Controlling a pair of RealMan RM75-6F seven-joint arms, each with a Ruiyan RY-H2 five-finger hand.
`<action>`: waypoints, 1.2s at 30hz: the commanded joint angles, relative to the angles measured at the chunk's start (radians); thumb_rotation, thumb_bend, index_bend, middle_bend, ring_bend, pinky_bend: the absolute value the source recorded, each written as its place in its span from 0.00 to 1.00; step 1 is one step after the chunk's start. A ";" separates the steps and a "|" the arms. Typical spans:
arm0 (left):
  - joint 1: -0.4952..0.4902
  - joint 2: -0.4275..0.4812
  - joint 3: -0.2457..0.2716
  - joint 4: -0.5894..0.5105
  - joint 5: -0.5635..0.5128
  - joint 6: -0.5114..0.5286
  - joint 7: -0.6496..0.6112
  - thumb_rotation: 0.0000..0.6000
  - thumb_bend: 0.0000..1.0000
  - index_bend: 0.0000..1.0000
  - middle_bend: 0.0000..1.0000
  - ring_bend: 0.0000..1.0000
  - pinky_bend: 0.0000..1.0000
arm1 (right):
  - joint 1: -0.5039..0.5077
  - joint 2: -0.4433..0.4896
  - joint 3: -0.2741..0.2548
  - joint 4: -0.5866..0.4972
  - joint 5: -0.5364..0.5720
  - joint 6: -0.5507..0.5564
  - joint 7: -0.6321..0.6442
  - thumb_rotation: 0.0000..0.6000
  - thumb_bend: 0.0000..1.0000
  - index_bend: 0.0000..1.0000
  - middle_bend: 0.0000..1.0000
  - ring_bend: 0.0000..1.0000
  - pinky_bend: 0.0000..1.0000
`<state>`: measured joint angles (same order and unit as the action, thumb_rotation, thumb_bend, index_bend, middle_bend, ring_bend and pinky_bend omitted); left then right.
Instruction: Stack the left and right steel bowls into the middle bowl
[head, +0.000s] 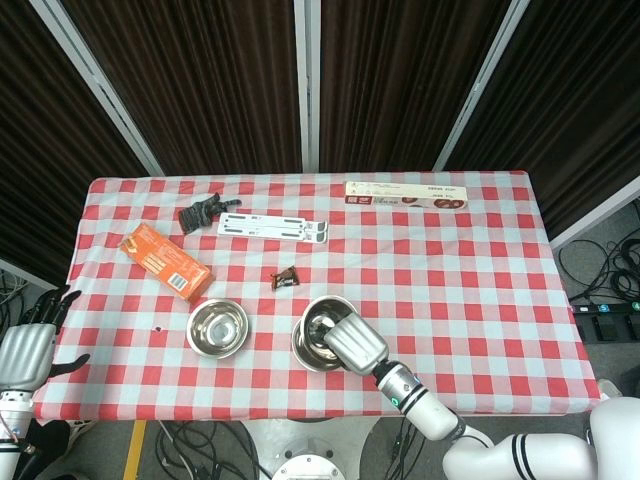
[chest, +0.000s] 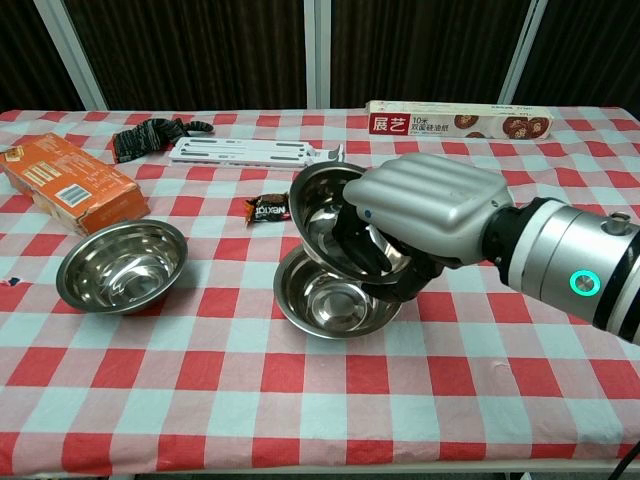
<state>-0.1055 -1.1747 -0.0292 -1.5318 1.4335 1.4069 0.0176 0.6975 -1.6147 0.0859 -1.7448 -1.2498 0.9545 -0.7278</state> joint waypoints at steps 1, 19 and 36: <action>0.001 -0.002 -0.001 0.006 -0.004 -0.004 -0.008 1.00 0.11 0.16 0.17 0.11 0.27 | 0.012 -0.008 -0.005 0.006 0.017 -0.013 -0.004 1.00 0.29 0.69 0.63 0.65 0.67; -0.003 -0.010 -0.006 0.022 -0.001 -0.007 -0.018 1.00 0.11 0.16 0.17 0.11 0.27 | 0.064 0.099 -0.014 -0.048 0.114 -0.042 -0.040 1.00 0.00 0.09 0.15 0.37 0.62; -0.002 -0.007 -0.011 0.021 0.002 0.003 -0.027 1.00 0.11 0.16 0.17 0.11 0.27 | 0.095 0.123 -0.004 -0.082 0.138 -0.007 0.000 1.00 0.00 0.00 0.06 0.28 0.56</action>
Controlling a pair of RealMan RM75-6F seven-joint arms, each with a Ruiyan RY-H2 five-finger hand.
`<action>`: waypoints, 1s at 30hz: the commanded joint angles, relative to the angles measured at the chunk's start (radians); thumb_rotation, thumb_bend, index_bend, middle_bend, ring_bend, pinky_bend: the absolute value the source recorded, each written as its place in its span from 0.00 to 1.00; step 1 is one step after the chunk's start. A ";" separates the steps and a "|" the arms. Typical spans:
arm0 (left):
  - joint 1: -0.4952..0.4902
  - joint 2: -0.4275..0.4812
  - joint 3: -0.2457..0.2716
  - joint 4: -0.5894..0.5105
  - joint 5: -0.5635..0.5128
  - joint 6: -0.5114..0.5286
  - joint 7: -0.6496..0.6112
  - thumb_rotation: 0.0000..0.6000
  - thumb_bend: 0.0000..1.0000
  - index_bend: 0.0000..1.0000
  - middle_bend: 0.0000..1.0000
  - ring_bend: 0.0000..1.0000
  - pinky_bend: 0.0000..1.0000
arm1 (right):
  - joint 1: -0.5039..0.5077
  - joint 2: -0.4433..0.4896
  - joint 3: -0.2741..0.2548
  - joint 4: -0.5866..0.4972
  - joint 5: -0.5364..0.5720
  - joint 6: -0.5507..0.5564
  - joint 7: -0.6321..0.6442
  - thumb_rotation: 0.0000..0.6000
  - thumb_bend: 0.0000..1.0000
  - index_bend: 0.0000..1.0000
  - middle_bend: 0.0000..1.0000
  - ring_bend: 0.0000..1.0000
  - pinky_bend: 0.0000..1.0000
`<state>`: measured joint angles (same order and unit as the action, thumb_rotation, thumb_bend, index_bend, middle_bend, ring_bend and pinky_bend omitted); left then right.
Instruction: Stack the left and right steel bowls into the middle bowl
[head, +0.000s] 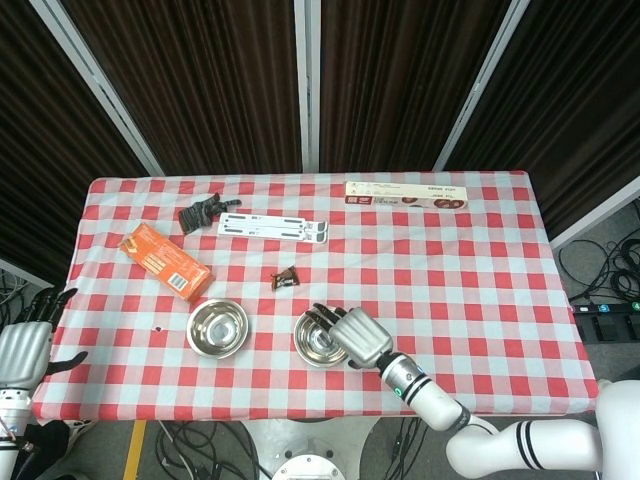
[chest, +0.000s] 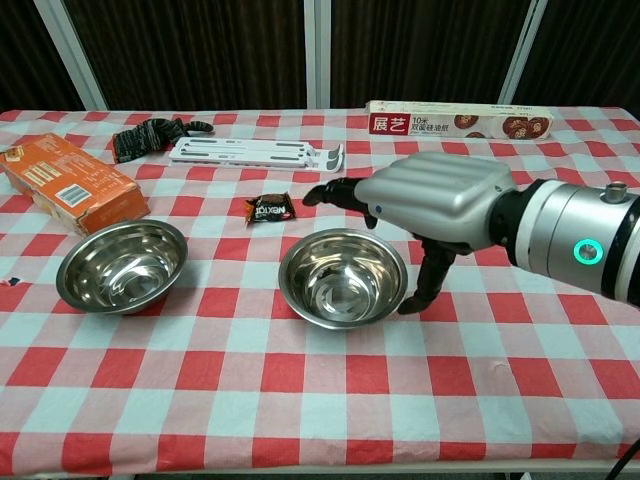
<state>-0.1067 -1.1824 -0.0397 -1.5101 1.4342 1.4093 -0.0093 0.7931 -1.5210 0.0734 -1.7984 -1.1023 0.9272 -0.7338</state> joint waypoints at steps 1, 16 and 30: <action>-0.001 0.001 0.000 -0.002 0.003 0.002 0.000 1.00 0.11 0.16 0.17 0.11 0.27 | -0.002 0.043 0.013 -0.042 -0.013 0.028 0.008 1.00 0.00 0.00 0.07 0.28 0.56; -0.022 0.023 0.037 -0.103 0.104 0.001 0.036 1.00 0.11 0.17 0.17 0.11 0.27 | -0.145 0.394 0.098 -0.212 -0.039 0.305 0.075 1.00 0.00 0.02 0.10 0.00 0.12; -0.099 -0.077 0.122 -0.156 0.332 -0.089 0.251 1.00 0.13 0.29 0.29 0.19 0.37 | -0.236 0.551 0.094 -0.273 0.015 0.332 0.173 1.00 0.00 0.02 0.06 0.00 0.12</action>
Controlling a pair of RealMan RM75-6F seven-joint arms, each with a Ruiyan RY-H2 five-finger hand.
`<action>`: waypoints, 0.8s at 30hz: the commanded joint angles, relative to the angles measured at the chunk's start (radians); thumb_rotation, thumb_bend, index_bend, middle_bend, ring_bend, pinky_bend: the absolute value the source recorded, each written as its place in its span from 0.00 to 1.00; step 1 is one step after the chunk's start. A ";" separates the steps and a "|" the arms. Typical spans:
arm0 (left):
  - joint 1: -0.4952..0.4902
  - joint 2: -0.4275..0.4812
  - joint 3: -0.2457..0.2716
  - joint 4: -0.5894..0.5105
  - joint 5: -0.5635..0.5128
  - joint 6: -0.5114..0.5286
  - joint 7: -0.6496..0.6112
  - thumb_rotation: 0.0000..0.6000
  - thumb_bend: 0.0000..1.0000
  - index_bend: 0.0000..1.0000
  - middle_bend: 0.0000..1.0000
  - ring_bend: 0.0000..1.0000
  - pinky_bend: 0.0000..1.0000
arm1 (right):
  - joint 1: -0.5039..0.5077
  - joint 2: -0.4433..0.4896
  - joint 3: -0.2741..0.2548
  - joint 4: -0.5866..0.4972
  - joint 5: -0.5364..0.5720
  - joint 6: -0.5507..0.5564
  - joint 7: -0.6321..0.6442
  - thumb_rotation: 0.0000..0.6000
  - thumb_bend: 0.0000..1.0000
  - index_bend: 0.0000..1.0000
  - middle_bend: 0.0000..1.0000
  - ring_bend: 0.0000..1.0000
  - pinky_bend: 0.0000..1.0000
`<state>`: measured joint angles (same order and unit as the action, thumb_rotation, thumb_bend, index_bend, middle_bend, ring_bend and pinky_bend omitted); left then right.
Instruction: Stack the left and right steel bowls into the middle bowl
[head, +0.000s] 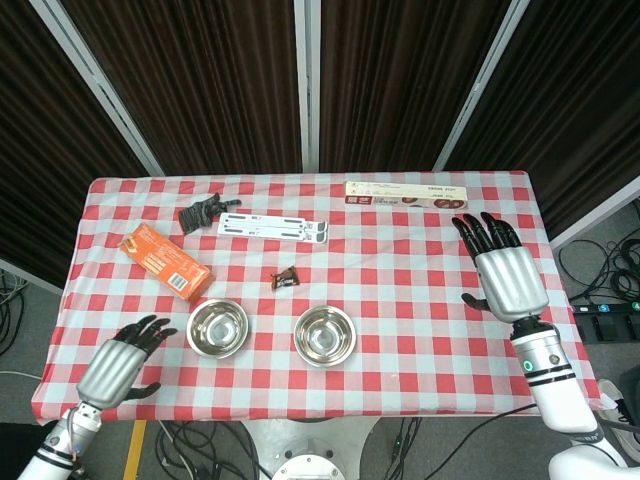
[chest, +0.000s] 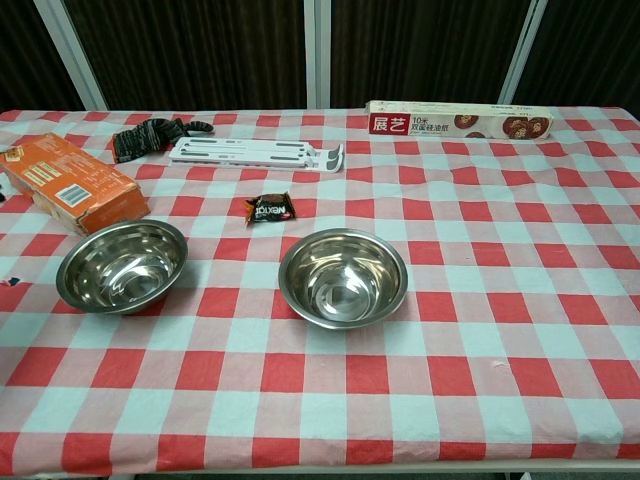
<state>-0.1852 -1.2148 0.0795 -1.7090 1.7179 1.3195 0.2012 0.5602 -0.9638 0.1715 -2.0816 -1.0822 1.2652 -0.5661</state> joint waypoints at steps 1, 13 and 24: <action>-0.027 -0.057 0.000 0.060 0.062 0.004 0.056 1.00 0.14 0.30 0.30 0.21 0.38 | -0.004 -0.010 -0.007 0.013 -0.010 -0.007 0.006 1.00 0.00 0.02 0.06 0.00 0.12; -0.110 -0.171 -0.031 0.148 0.055 -0.097 0.144 1.00 0.15 0.31 0.33 0.24 0.40 | -0.014 -0.025 -0.014 0.033 -0.019 -0.006 0.000 1.00 0.00 0.02 0.06 0.00 0.11; -0.140 -0.266 -0.049 0.248 -0.023 -0.167 0.252 1.00 0.16 0.33 0.37 0.31 0.38 | -0.021 -0.025 -0.011 0.045 -0.017 -0.014 0.016 1.00 0.00 0.02 0.07 0.00 0.10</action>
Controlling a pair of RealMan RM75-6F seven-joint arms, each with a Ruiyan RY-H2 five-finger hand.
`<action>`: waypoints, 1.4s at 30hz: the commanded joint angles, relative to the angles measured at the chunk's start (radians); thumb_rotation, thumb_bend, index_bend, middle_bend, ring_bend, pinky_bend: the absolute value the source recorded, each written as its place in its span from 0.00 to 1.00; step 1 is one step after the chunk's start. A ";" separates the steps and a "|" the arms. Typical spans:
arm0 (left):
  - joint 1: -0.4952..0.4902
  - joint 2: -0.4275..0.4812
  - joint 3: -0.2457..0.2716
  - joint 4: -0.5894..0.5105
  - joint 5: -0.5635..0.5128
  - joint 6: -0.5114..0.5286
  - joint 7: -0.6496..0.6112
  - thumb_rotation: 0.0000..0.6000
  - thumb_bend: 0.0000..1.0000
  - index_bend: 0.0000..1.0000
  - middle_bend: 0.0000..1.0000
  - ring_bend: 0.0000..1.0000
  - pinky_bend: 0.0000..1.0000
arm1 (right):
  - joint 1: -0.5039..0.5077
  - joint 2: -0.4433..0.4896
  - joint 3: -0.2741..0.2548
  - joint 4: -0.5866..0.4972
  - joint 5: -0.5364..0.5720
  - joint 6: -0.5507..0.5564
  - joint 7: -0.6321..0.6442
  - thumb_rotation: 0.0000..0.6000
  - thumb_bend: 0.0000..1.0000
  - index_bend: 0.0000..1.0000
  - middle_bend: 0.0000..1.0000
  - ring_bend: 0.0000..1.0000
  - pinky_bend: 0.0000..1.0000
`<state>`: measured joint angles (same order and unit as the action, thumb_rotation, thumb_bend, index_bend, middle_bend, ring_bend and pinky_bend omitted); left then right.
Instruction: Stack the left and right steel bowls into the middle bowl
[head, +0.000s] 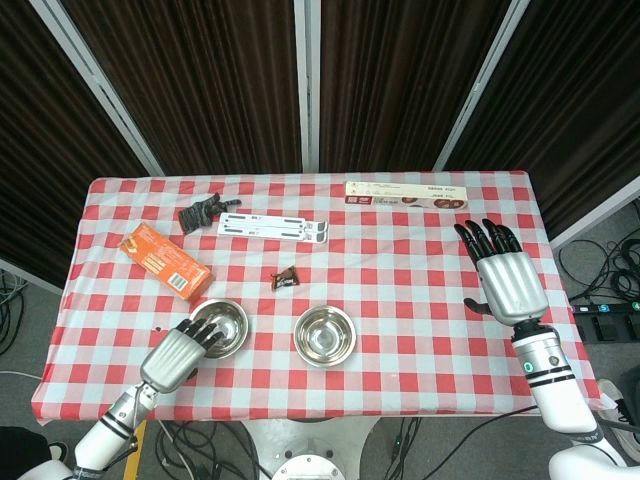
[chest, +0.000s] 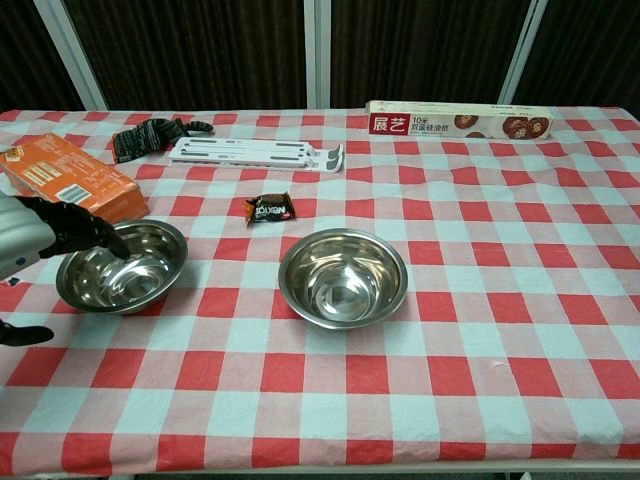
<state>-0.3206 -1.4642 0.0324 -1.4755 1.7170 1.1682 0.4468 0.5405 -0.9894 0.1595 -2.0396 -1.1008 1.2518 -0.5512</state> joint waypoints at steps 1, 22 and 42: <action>-0.005 -0.021 -0.002 0.020 -0.027 -0.016 0.009 1.00 0.16 0.33 0.37 0.31 0.39 | -0.001 0.001 0.001 0.004 0.004 -0.002 0.001 1.00 0.00 0.02 0.07 0.00 0.10; -0.044 -0.093 0.034 0.158 0.020 0.016 0.073 1.00 0.20 0.43 0.39 0.32 0.42 | -0.008 -0.001 0.004 0.019 0.006 -0.015 0.019 1.00 0.00 0.02 0.07 0.00 0.09; -0.089 -0.174 0.041 0.306 0.044 0.041 0.004 1.00 0.26 0.52 0.51 0.38 0.44 | -0.014 -0.005 0.000 0.042 0.012 -0.042 0.057 1.00 0.00 0.02 0.07 0.00 0.08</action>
<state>-0.4069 -1.6331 0.0715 -1.1788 1.7571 1.2044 0.4489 0.5271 -0.9942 0.1584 -1.9985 -1.0895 1.2119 -0.5001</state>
